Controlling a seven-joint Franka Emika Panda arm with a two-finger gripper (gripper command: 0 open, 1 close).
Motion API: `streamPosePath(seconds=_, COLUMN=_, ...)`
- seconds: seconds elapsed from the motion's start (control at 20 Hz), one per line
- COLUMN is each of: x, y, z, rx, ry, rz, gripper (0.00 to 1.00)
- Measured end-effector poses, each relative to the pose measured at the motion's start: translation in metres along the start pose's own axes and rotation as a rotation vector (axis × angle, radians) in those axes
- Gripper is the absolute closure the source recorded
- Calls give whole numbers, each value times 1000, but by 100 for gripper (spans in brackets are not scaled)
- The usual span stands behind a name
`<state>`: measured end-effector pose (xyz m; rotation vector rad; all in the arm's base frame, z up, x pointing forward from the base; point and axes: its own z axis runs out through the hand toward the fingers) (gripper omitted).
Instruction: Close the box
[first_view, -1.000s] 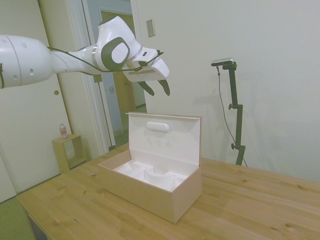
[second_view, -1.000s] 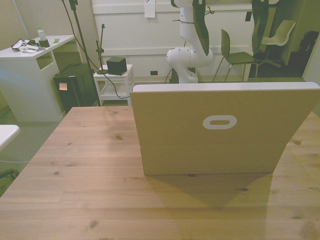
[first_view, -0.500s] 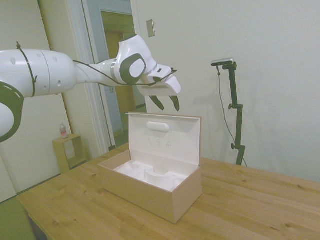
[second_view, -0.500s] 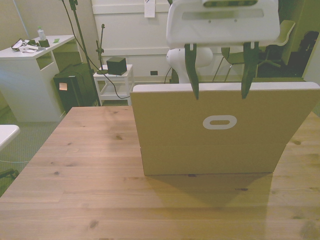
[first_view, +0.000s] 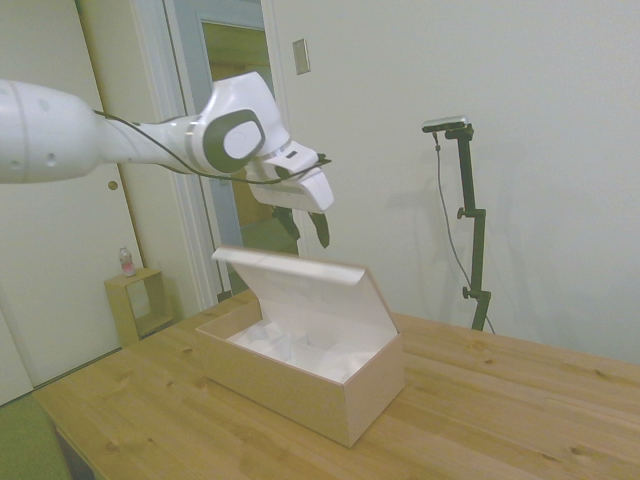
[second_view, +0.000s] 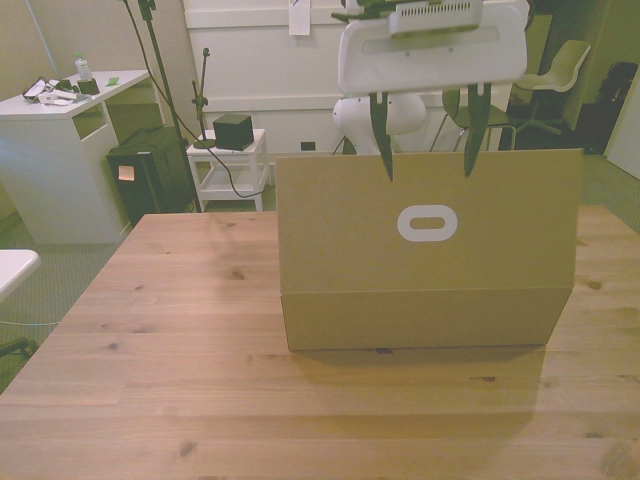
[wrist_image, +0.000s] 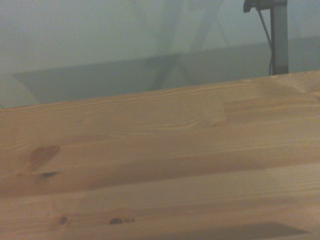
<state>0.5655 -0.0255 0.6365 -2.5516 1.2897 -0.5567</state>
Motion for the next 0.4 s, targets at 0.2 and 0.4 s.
streamPosePath(seconds=0.2, x=-36, y=41, z=5, rx=-11, ry=-84, rz=44, gripper=0)
streamPosePath(seconds=0.4, x=-63, y=69, z=20, rx=-38, ry=-141, rz=70, gripper=0)
